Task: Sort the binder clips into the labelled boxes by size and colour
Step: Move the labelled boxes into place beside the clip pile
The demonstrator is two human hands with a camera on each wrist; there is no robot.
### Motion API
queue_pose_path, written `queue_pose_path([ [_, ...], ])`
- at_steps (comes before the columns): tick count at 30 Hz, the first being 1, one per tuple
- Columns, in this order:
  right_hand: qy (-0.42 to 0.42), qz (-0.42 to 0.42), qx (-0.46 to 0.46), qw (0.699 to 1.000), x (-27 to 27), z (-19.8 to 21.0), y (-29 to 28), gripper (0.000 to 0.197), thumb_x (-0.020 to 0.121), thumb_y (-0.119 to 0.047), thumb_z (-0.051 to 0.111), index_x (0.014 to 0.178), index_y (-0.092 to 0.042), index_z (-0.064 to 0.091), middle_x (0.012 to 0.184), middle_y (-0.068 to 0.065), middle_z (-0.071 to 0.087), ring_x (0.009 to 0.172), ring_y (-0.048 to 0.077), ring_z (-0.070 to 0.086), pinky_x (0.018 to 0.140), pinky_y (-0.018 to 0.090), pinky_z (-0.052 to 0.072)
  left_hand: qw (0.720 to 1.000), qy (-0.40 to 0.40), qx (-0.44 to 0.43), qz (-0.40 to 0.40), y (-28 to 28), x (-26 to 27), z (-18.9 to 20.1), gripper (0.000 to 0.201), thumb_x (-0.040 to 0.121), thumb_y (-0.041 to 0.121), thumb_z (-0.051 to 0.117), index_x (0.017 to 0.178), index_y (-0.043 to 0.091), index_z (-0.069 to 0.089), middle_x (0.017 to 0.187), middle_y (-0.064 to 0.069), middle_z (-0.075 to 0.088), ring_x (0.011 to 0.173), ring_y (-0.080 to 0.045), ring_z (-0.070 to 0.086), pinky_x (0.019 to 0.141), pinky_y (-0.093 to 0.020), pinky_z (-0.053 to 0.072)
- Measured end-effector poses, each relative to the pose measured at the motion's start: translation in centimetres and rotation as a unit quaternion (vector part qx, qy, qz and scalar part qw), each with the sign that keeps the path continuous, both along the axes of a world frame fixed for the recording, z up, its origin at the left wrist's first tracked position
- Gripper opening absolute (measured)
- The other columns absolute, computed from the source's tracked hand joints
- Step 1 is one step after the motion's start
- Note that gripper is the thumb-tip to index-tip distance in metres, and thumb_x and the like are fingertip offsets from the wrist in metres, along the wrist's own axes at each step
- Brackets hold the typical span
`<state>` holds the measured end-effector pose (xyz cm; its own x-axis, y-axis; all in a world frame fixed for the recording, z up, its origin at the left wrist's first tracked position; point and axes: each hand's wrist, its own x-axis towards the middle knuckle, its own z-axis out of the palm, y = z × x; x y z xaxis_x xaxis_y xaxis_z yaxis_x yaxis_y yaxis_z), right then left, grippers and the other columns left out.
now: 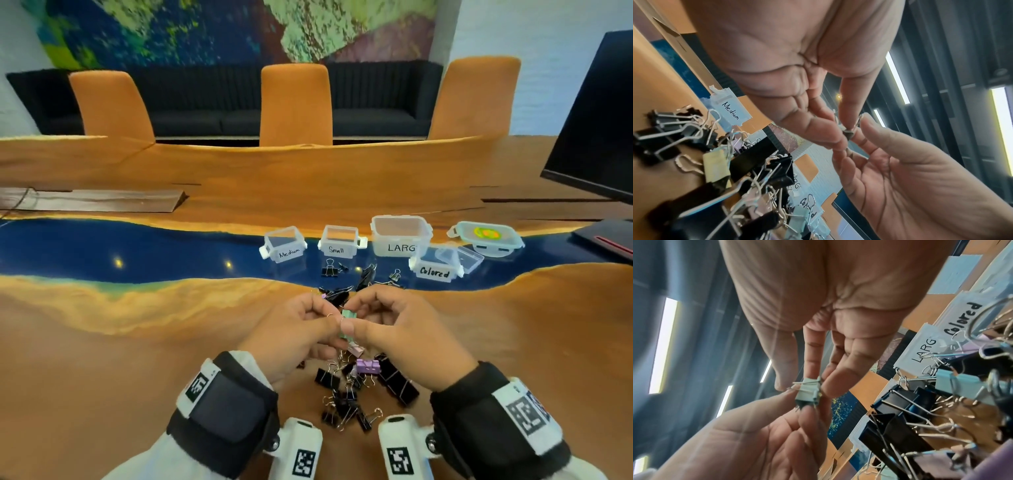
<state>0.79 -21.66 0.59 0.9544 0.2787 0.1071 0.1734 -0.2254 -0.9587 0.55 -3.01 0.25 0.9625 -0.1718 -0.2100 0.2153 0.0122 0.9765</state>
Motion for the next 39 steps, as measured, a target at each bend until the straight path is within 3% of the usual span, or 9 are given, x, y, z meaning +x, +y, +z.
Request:
queue_pose_path([
  [3, 0.006, 0.007, 0.017, 1.0, 0.0, 0.7, 0.0, 0.016, 0.079, -0.018, 0.083, 0.092, -0.026, 0.076, 0.085, 0.001, 0.069, 0.07, 0.01, 0.065, 0.069, 0.025, 0.058, 1.0, -0.013, 0.013, -0.002, 0.0, 0.1, 0.8, 0.012, 0.088, 0.004, 0.073, 0.095, 0.004, 0.063, 0.081, -0.01, 0.075, 0.073, -0.02, 0.073, 0.061, -0.025, 0.056],
  [7, 0.013, 0.0, 0.012, 1.0, 0.1, 1.5, -0.1, 0.016, 0.08, -0.028, 0.082, 0.093, -0.024, 0.074, 0.089, 0.003, 0.073, 0.077, 0.024, 0.071, 0.073, 0.036, 0.062, 0.998, -0.041, 0.05, 0.021, -0.5, 0.2, 1.5, 0.019, 0.083, 0.009, 0.079, 0.092, 0.005, 0.062, 0.078, -0.011, 0.074, 0.071, -0.02, 0.073, 0.056, -0.024, 0.054],
  [13, -0.011, -0.001, -0.001, 1.0, 0.2, 2.5, -0.5, 0.017, 0.079, -0.031, 0.083, 0.093, -0.027, 0.074, 0.091, 0.001, 0.073, 0.085, 0.021, 0.072, 0.08, 0.041, 0.062, 0.997, -0.065, 0.045, 0.022, -1.0, 0.1, 2.3, 0.024, 0.083, 0.011, 0.08, 0.095, 0.002, 0.062, 0.083, -0.015, 0.075, 0.075, -0.024, 0.074, 0.058, -0.027, 0.056],
  [17, 0.014, 0.01, 0.052, 0.998, -0.2, 1.6, -0.6, 0.017, 0.083, -0.009, 0.078, 0.094, -0.023, 0.076, 0.095, 0.008, 0.074, 0.091, 0.03, 0.072, 0.084, 0.047, 0.06, 0.998, -0.051, 0.004, 0.021, -0.6, -0.1, 2.0, 0.017, 0.087, 0.004, 0.074, 0.096, 0.0, 0.061, 0.082, -0.018, 0.075, 0.07, -0.021, 0.072, 0.055, -0.023, 0.055],
  [20, 0.017, 0.02, 0.058, 0.998, 0.0, 0.8, -0.6, 0.028, 0.085, 0.002, 0.071, 0.094, -0.024, 0.076, 0.097, 0.008, 0.074, 0.091, 0.032, 0.072, 0.083, 0.043, 0.061, 0.999, -0.039, -0.008, 0.026, -0.2, -0.3, 1.6, 0.016, 0.087, 0.002, 0.073, 0.097, 0.0, 0.061, 0.079, -0.017, 0.075, 0.065, -0.018, 0.072, 0.051, -0.02, 0.054],
  [23, 0.027, 0.027, 0.082, 0.996, 0.4, 0.2, -0.7, 0.031, 0.087, 0.006, 0.066, 0.096, -0.022, 0.076, 0.099, 0.008, 0.074, 0.088, 0.027, 0.074, 0.082, 0.037, 0.06, 0.999, -0.028, -0.032, 0.02, 0.2, -0.2, 1.3, 0.017, 0.086, 0.003, 0.073, 0.097, 0.001, 0.061, 0.082, -0.019, 0.074, 0.07, -0.022, 0.072, 0.057, -0.023, 0.057],
  [28, 0.04, 0.031, 0.116, 0.992, 0.3, -0.6, -1.1, 0.033, 0.091, 0.012, 0.059, 0.1, -0.016, 0.074, 0.102, 0.008, 0.074, 0.09, 0.026, 0.074, 0.08, 0.033, 0.06, 0.998, -0.025, -0.05, 0.003, 0.2, 0.0, 1.3, 0.029, 0.073, 0.013, 0.077, 0.095, 0.001, 0.061, 0.082, -0.022, 0.072, 0.068, -0.023, 0.072, 0.056, -0.024, 0.057],
  [33, 0.057, 0.012, 0.152, 0.987, 0.8, -0.6, -1.5, 0.028, 0.09, 0.017, 0.055, 0.103, -0.005, 0.068, 0.096, 0.012, 0.073, 0.082, 0.019, 0.073, 0.07, 0.024, 0.06, 0.997, -0.019, -0.077, -0.004, -0.5, 0.8, 1.3, 0.028, 0.07, 0.011, 0.075, 0.091, 0.001, 0.06, 0.073, -0.018, 0.07, 0.059, -0.017, 0.068, 0.051, -0.02, 0.055],
  [39, 0.064, 0.014, 0.196, 0.978, 0.8, -0.8, -1.4, 0.028, 0.089, 0.018, 0.056, 0.1, -0.005, 0.068, 0.087, 0.009, 0.073, 0.076, 0.018, 0.072, 0.066, 0.023, 0.058, 0.991, 0.005, -0.136, -0.017, -0.4, 1.3, 0.8, 0.025, 0.071, 0.009, 0.073, 0.091, 0.0, 0.062, 0.073, -0.017, 0.07, 0.059, -0.017, 0.067, 0.05, -0.02, 0.056],
])
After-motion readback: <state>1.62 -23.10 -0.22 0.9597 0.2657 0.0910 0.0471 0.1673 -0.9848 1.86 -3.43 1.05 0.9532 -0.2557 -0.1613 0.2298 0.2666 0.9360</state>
